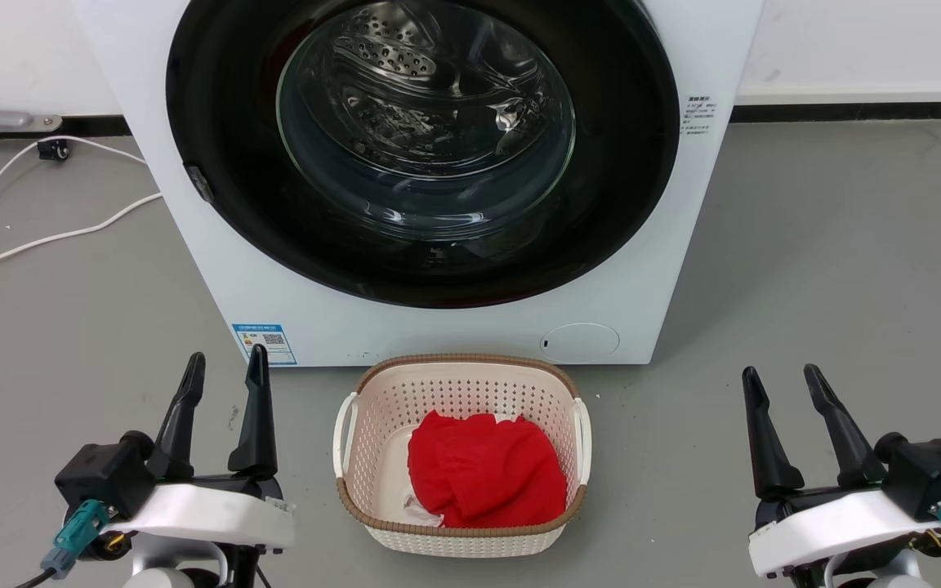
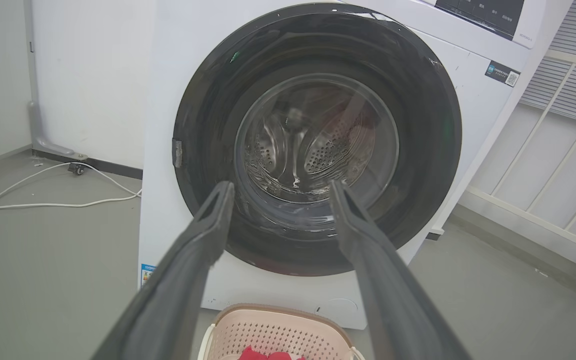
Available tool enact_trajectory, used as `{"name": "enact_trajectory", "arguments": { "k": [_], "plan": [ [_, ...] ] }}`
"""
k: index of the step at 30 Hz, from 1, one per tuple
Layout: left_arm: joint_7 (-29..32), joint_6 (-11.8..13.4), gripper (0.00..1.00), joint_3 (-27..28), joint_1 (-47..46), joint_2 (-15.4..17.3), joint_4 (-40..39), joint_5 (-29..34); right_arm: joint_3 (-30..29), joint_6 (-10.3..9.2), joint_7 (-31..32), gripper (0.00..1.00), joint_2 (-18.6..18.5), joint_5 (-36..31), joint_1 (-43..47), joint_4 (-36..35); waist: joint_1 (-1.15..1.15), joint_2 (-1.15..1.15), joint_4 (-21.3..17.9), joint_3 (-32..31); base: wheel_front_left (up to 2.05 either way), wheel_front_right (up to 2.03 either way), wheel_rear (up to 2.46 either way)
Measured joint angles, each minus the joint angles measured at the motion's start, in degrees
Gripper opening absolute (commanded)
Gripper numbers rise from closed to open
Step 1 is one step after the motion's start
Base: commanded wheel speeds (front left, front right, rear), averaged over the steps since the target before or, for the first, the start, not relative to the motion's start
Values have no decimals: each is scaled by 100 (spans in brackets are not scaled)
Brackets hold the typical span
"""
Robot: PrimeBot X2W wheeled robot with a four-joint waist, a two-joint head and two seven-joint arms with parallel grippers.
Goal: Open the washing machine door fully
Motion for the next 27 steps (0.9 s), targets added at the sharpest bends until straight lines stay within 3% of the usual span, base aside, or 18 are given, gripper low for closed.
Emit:
{"name": "enact_trajectory", "arguments": {
  "k": [27],
  "plan": [
    [-305,-2,100,-30,14,-21,0,1216,59,0,-153,100,11,-1121,68,-65,0,0,-4,-13,0,0,0]
  ]
}}
